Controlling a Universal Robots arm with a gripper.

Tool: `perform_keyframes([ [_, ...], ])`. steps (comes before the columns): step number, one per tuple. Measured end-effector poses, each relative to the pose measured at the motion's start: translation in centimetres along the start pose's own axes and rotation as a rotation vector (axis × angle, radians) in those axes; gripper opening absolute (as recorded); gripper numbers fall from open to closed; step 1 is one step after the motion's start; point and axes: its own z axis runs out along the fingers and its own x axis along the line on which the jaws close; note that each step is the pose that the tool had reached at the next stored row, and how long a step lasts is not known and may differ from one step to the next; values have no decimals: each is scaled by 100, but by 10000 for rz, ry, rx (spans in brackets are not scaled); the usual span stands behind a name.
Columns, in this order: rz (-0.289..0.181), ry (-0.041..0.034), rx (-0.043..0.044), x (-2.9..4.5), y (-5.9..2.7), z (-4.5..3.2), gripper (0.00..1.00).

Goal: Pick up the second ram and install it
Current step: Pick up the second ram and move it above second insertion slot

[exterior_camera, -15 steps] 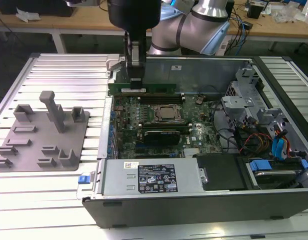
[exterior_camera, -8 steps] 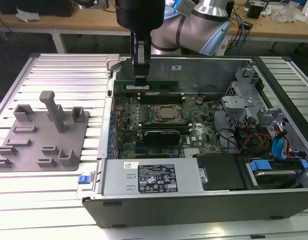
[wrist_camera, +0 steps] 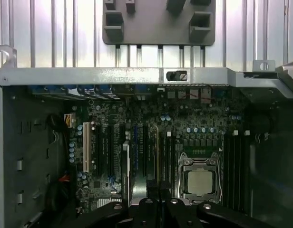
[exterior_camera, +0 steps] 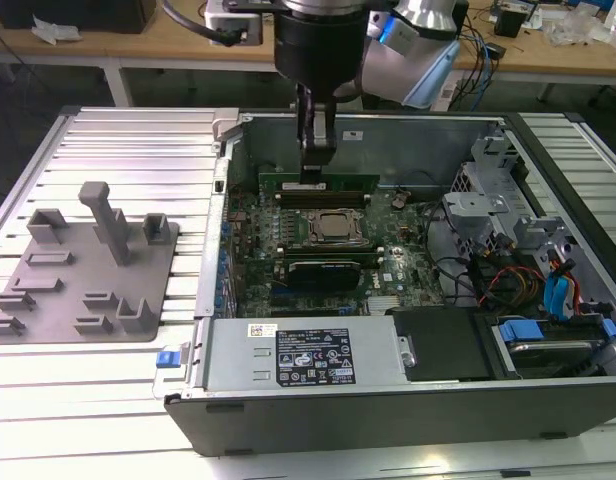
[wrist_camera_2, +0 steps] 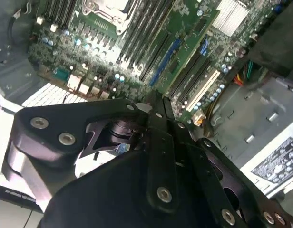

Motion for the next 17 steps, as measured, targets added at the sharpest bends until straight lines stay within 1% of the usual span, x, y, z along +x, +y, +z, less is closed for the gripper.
perform_keyframes([
  [3, 10, 0, -30, -8, -48, 57, 9],
  [4, 32, 1, -55, -15, -64, 108, 9],
  [7, 71, 2, -95, -30, -80, 183, 9],
  [8, 93, 0, -116, -41, -88, 221, 9],
  [10, 113, -1, -142, -54, -98, 262, 9],
  [14, 166, 2, -246, -106, -133, 417, 9],
  [16, 175, 0, -268, -112, -143, 456, 9],
  [17, 185, 1, -292, -115, -158, 496, 9],
])
